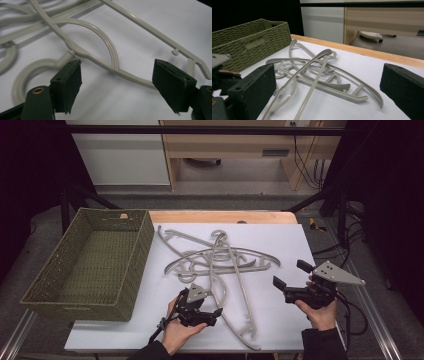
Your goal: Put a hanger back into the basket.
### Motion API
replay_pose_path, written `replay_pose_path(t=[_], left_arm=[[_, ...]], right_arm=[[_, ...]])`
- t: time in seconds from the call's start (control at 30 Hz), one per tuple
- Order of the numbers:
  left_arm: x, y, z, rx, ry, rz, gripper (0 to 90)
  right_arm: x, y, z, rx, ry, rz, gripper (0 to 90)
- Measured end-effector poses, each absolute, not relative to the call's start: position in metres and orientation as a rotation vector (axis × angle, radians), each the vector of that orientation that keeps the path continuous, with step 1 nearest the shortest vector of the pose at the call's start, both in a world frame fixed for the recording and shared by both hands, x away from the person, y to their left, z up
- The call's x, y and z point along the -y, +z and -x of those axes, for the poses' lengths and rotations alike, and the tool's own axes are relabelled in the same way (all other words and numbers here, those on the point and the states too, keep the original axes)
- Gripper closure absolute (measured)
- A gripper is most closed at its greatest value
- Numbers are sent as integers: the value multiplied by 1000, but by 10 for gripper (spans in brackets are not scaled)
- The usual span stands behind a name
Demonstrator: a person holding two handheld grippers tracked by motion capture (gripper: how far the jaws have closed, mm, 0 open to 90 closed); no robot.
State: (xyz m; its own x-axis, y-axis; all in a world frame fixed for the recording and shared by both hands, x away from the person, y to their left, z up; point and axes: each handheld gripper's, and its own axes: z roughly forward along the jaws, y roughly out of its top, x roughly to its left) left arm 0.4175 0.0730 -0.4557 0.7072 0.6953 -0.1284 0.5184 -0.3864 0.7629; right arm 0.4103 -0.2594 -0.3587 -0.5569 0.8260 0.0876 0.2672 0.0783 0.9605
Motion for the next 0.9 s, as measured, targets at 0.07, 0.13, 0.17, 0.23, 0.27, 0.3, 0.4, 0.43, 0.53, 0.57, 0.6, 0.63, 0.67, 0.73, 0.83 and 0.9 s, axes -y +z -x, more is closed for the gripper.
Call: replay_pose_path(t=[0.07, 0.13, 0.17, 0.23, 0.27, 0.3, 0.4, 0.43, 0.53, 0.57, 0.6, 0.63, 0.67, 0.73, 0.83, 0.9], left_arm=[[-69, -459, -418, -927, 277, -2089, 232], [-63, -465, -419, -935, 288, -2113, 229], [-60, -468, -420, -946, 286, -2117, 229], [-55, -472, -421, -954, 273, -2136, 229], [-52, -476, -422, -968, 276, -2137, 229], [-52, -476, -422, -968, 276, -2137, 231], [-47, -480, -425, -1004, 263, -2121, 235], [-46, -480, -425, -1006, 270, -2117, 235], [-44, -480, -426, -1019, 268, -2110, 230], [-43, -480, -426, -1028, 269, -2108, 222], [-42, -480, -425, -1036, 275, -2107, 213], [-40, -480, -425, -1035, 287, -2117, 207], [-39, -480, -424, -1031, 304, -2132, 205], [-37, -481, -422, -1023, 337, -2146, 208], [-36, -481, -421, -1026, 356, -2155, 228], [-37, -479, -423, -1040, 346, -2162, 257]], right_arm=[[259, -359, -410, -1872, 1498, -1077, 8], [259, -358, -410, -1871, 1500, -1078, 8], [260, -358, -410, -1871, 1501, -1076, 8], [260, -358, -410, -1871, 1501, -1077, 8], [260, -358, -410, -1871, 1501, -1077, 8], [260, -358, -410, -1871, 1501, -1077, 8], [260, -358, -410, -1872, 1502, -1077, 7], [260, -358, -410, -1872, 1503, -1076, 7], [260, -358, -410, -1873, 1500, -1077, 8], [260, -358, -410, -1874, 1497, -1077, 7], [259, -359, -411, -1874, 1499, -1077, 7], [259, -359, -411, -1875, 1498, -1076, 8], [259, -359, -411, -1876, 1498, -1078, 7], [259, -359, -411, -1878, 1499, -1078, 7], [259, -359, -411, -1876, 1498, -1074, 7], [259, -358, -410, -1877, 1497, -1074, 8]])
